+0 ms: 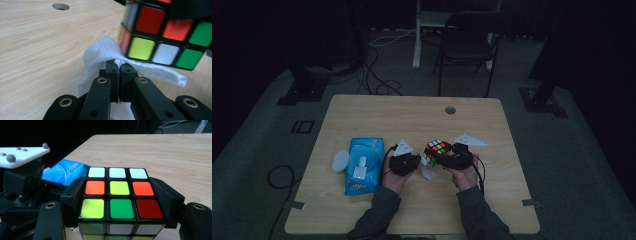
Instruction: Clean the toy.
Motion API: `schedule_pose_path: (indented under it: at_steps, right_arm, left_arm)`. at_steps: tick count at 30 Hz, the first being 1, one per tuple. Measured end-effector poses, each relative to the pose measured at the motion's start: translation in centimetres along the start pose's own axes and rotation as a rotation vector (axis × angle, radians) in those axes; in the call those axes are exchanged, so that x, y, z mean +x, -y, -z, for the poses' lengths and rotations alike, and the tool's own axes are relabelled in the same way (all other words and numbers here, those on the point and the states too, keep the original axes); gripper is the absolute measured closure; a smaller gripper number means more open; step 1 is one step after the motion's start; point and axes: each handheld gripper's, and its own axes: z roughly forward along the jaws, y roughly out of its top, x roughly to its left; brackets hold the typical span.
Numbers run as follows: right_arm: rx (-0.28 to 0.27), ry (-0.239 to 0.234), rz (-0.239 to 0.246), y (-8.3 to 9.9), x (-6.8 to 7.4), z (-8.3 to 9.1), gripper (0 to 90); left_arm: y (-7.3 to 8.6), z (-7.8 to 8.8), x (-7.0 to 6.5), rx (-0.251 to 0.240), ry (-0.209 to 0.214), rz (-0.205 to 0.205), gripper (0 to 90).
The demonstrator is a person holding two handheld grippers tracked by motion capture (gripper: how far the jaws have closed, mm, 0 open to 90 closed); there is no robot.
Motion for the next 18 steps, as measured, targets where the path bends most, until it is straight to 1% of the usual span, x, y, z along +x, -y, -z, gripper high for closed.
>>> schedule_pose_path:
  at_steps: [14, 18]
  right_arm:
    - [-0.022, -0.017, -0.005, -0.2, 0.8, -0.8, 34.0]
    - [-0.03, -0.024, -0.019, -0.3, 1.0, -1.1, 34.0]
  left_arm:
    - [0.0, -0.4, -0.7, 0.004, 0.025, -0.015, 88.9]
    - [0.0, -0.5, -0.9, 0.002, 0.037, -0.02, 88.9]
